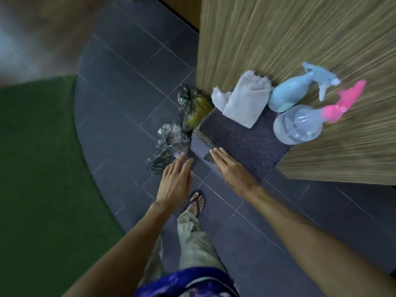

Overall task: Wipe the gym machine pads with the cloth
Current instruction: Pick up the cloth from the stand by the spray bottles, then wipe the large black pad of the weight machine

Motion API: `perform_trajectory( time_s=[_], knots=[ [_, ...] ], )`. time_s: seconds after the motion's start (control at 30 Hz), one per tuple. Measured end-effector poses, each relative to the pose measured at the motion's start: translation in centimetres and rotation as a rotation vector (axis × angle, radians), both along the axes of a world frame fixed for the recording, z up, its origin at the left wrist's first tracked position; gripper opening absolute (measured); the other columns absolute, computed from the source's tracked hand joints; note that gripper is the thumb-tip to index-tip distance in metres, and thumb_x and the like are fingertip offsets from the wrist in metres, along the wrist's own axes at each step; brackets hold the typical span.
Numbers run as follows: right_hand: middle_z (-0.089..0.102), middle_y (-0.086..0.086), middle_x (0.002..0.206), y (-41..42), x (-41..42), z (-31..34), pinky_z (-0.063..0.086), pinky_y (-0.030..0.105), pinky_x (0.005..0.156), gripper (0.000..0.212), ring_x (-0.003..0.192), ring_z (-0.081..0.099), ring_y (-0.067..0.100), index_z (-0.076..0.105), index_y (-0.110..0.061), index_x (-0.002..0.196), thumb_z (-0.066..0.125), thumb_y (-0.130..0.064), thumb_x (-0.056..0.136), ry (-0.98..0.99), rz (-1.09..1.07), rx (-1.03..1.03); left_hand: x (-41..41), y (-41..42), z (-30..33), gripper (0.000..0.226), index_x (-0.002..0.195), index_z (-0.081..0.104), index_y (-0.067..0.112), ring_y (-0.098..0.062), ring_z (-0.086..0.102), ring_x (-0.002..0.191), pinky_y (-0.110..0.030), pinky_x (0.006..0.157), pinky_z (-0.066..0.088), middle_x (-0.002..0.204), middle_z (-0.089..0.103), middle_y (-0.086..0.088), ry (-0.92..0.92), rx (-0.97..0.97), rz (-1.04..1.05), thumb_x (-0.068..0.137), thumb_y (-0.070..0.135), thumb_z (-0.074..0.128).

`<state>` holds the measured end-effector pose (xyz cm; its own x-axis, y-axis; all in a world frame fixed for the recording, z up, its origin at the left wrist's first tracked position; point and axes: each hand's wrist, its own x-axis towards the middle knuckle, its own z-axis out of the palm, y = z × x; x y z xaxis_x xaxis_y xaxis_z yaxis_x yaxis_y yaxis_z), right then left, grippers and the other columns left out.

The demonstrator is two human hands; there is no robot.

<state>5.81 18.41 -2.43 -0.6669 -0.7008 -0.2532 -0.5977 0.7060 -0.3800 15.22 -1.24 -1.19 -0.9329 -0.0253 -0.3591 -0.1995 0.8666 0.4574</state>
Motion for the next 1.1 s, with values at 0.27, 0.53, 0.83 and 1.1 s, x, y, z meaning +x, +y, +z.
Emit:
perform_trajectory(
  time_s=[0.27,0.53,0.83,1.1],
  knots=[
    [0.052,0.007,0.146,-15.5,14.3,4.2,0.034,0.022,0.108,0.041,0.137,0.047,0.021,0.047,-0.009,0.144,0.045,-0.017,0.103,-0.638,-0.277,-0.169,17.3,-8.5,3.8,0.046,0.144,0.043,0.015,-0.031,0.041,0.139,-0.044,0.111,0.038,0.153,0.041,-0.009,-0.225,0.062,0.523,0.105,0.038,0.033],
    [0.063,0.003,0.134,-30.5,32.7,6.9,0.037,0.014,0.09,0.035,0.126,0.057,0.019,0.058,-0.012,0.135,0.05,-0.013,0.101,-0.613,0.202,-0.052,41.3,-16.5,6.2,0.042,0.139,0.049,0.013,-0.029,0.05,0.13,-0.04,0.106,0.041,0.142,0.052,-0.009,-0.183,0.08,1.069,0.104,0.034,0.038],
    [0.058,-0.013,0.125,-47.1,54.4,8.8,0.038,0.015,0.098,0.035,0.117,0.051,0.002,0.056,-0.013,0.137,0.047,-0.015,0.103,-0.628,0.761,0.067,62.3,-22.7,7.4,0.043,0.143,0.043,0.018,-0.022,0.046,0.133,-0.035,0.106,0.04,0.146,0.049,-0.003,-0.136,0.108,1.615,0.106,0.036,0.032],
    [0.069,-0.004,0.12,-63.0,71.4,7.3,0.045,0.02,0.091,0.032,0.109,0.063,0.011,0.06,-0.016,0.131,0.047,-0.017,0.102,-0.616,1.144,0.203,76.0,-34.0,6.0,0.043,0.142,0.043,0.02,-0.021,0.048,0.13,-0.038,0.104,0.04,0.143,0.05,-0.002,-0.119,0.154,1.931,0.106,0.04,0.031]
  ],
)
